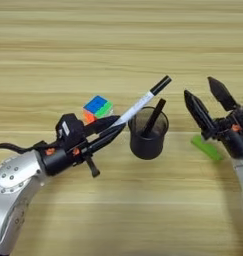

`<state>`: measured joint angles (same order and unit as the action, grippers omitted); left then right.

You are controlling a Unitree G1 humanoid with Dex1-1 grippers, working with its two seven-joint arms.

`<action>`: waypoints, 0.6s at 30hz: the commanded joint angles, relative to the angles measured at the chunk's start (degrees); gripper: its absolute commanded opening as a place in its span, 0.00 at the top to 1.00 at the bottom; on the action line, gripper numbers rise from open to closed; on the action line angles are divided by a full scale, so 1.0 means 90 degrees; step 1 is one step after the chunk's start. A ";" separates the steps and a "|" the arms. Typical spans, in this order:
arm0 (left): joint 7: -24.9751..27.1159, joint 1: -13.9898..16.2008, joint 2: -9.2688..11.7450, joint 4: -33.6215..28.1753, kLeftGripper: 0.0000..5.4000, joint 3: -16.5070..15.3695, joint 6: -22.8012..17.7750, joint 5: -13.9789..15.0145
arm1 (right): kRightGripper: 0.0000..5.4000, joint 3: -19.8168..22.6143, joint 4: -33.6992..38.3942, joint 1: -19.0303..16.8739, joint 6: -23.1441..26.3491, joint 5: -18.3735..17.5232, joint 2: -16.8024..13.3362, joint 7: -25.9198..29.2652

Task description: Move the objects on the table

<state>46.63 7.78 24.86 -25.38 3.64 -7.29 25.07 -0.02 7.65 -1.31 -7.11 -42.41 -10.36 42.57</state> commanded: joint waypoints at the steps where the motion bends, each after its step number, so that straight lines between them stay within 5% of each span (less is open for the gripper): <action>1: 0.0148 0.0031 0.0070 -0.0105 0.87 0.0090 0.0132 0.0034 | 0.00 -0.0076 0.0310 -0.0134 0.0370 -0.0155 -0.0038 0.0280; 14: 0.0440 0.0162 0.0220 -0.0103 0.87 0.0217 0.0215 0.0009 | 0.00 -0.0235 0.0700 -0.0369 0.0913 -0.0304 -0.0005 0.0778; 18: 0.0523 0.0192 0.0253 -0.0105 0.87 0.0268 0.0244 -0.0020 | 0.09 -0.0262 0.0780 -0.0422 0.1012 -0.0299 0.0010 0.0866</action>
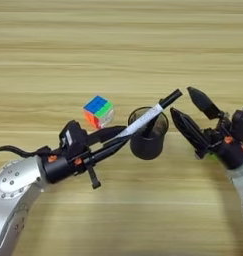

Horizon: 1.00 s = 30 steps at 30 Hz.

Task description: Move the objects on the table

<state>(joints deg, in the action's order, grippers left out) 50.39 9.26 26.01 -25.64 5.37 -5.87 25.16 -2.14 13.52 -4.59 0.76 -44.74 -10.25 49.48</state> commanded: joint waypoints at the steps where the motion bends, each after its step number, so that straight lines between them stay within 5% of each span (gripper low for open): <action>1: 0.0120 0.0038 0.0133 -0.0076 0.87 0.0085 0.0095 -0.0039 | 0.11 -0.0029 0.0140 -0.0066 0.0168 -0.0050 0.0000 0.0104; 30: 0.0430 0.0062 0.0325 -0.0045 0.87 0.0207 0.0326 -0.0042 | 0.81 -0.0314 0.0525 -0.0354 0.0832 -0.0112 -0.0114 0.0662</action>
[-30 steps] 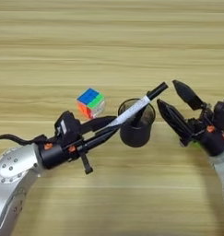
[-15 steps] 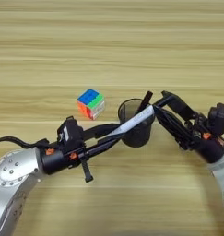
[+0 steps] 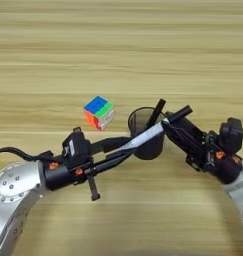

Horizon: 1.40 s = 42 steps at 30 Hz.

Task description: Move the objects on the table

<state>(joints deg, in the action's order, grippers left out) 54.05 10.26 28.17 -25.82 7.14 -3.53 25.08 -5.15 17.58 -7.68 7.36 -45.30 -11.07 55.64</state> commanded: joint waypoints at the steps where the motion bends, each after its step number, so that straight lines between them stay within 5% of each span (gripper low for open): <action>1: 0.0025 -0.0052 0.0085 -0.0019 0.87 0.0011 0.0069 -0.0038 | 0.82 0.0029 0.0070 -0.0008 0.0107 -0.0060 -0.0020 -0.0022; 10: -0.0055 -0.0129 0.0043 0.0082 0.87 -0.0016 0.0097 -0.0111 | 0.83 0.0087 0.0029 0.0028 0.0143 -0.0097 0.0002 -0.0033; 25: -0.0296 -0.0203 -0.0024 0.0172 0.55 -0.0071 0.0131 -0.0107 | 0.86 0.0121 -0.0055 0.0073 0.0073 0.0049 0.0040 -0.0121; 34: -0.1302 -0.0855 -0.0630 0.0738 0.40 -0.0562 0.0019 0.0031 | 0.86 0.0315 -0.0317 0.0228 -0.0369 0.0425 0.0233 -0.0432; 42: -0.2037 -0.1161 -0.1101 0.1349 0.27 -0.0906 0.0552 -0.0315 | 0.86 0.0536 -0.0411 0.0321 -0.0447 0.0327 0.0328 -0.0533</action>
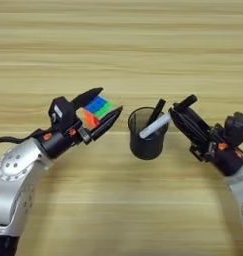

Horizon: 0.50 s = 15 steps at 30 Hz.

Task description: Move the objects on the table

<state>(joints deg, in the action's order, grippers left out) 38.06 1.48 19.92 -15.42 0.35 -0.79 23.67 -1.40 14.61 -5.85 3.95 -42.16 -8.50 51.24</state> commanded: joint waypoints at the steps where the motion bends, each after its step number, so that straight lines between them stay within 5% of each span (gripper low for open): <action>1: -0.0354 -0.0232 -0.0246 0.0254 0.26 -0.0205 0.0333 -0.0190 | 0.86 0.0142 -0.0093 0.0126 -0.0077 -0.0025 0.0050 -0.0052; 15: -0.2176 -0.0751 -0.0762 0.1665 0.02 -0.0648 0.1103 -0.1467 | 0.86 0.0173 -0.0343 0.0205 -0.0407 0.0528 0.0059 -0.0271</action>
<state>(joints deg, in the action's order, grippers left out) 20.53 -3.59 13.33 -2.93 -4.70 8.37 12.53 0.47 12.17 -4.84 1.39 -39.31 -7.68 49.12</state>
